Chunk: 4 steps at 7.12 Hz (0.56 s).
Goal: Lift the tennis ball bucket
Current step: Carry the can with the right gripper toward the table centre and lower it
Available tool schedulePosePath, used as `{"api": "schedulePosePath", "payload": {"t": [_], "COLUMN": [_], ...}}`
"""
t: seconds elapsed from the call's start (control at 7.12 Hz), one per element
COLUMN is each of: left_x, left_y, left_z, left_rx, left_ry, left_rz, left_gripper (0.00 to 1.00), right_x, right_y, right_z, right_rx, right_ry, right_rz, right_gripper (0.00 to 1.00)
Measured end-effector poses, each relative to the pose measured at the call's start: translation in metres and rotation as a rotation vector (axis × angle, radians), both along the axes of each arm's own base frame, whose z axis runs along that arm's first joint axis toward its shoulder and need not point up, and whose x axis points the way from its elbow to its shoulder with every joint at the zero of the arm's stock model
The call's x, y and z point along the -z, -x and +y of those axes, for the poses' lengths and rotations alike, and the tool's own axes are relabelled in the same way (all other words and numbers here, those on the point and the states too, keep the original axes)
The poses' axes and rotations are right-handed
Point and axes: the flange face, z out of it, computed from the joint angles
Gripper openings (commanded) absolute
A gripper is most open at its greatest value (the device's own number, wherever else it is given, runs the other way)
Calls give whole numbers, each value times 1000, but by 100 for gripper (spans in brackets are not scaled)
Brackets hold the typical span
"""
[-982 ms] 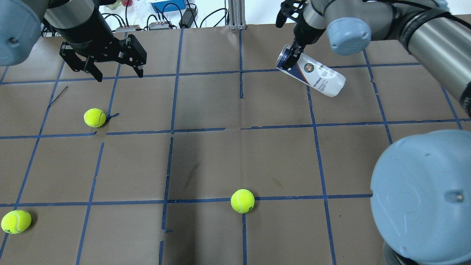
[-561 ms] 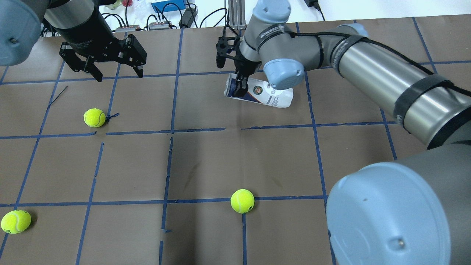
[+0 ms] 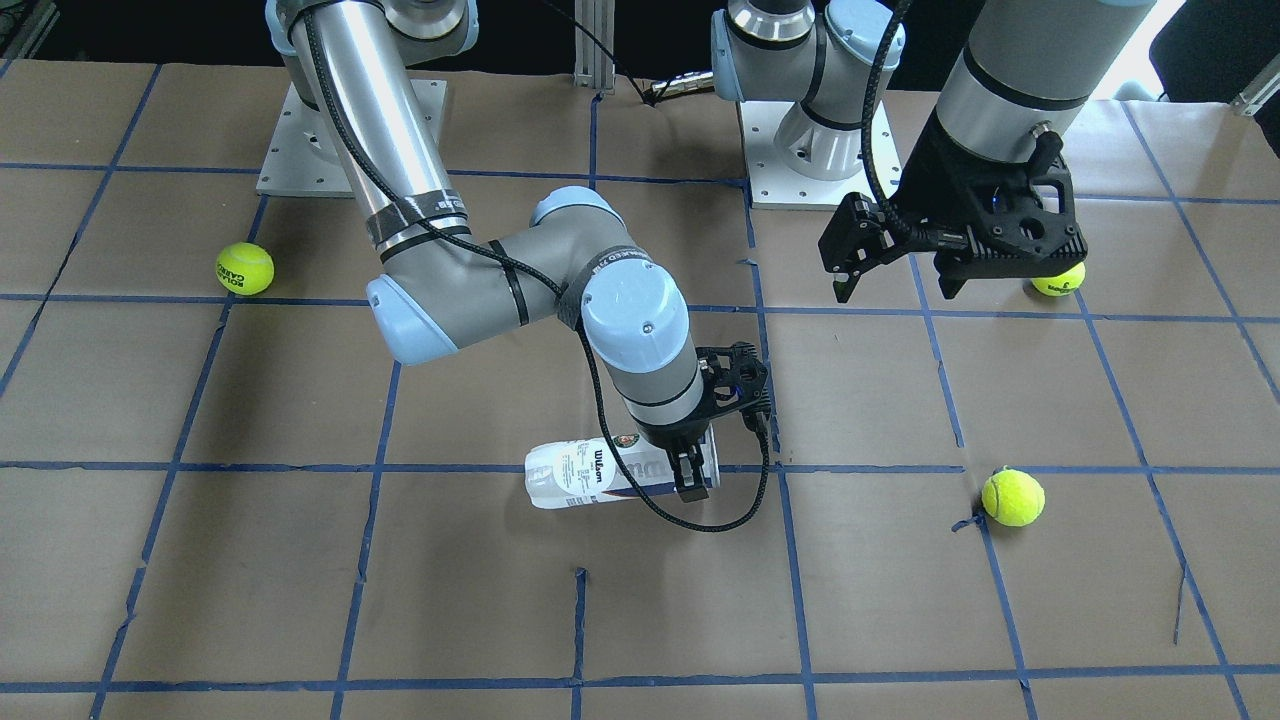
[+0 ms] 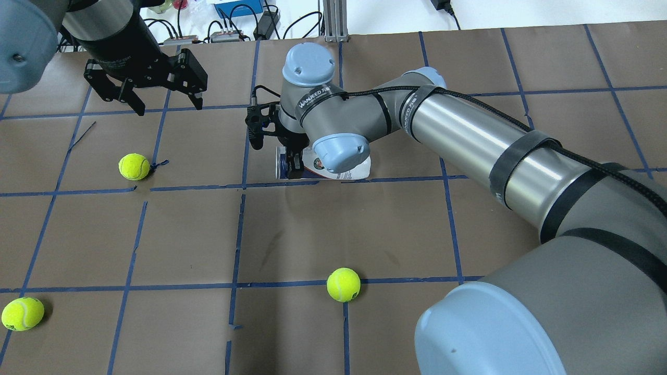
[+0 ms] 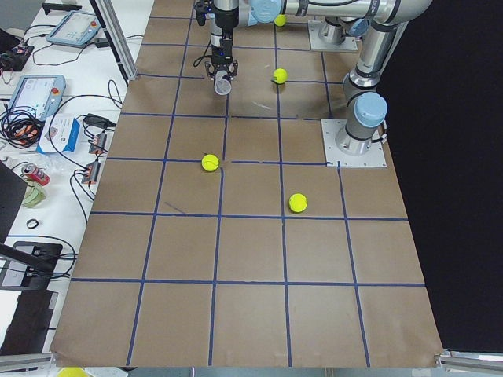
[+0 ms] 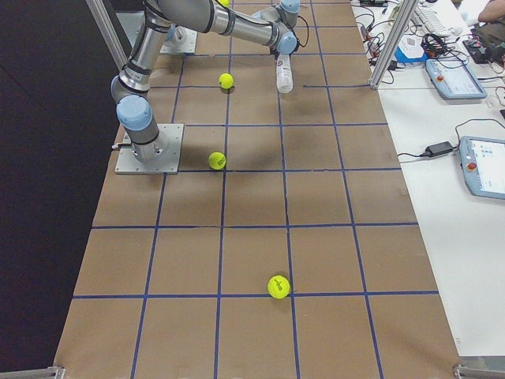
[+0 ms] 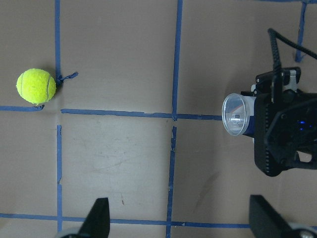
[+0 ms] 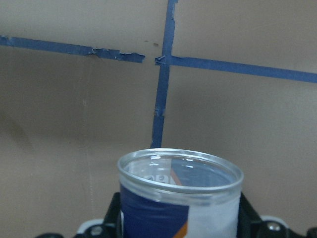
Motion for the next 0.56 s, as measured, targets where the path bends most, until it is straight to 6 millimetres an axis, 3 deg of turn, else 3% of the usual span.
{"api": "schedulePosePath", "payload": {"t": [0.28,0.56], "left_x": [0,0], "left_y": [0,0], "left_z": [0,0], "left_rx": [0,0], "left_ry": [0,0], "left_rz": [0,0], "left_gripper": [100,100], "right_x": [6,0], "right_y": [-1,2], "right_z": [4,0], "right_rx": [-1,22], "right_ry": [3,12], "right_rz": [10,8], "right_gripper": [100,100]}}
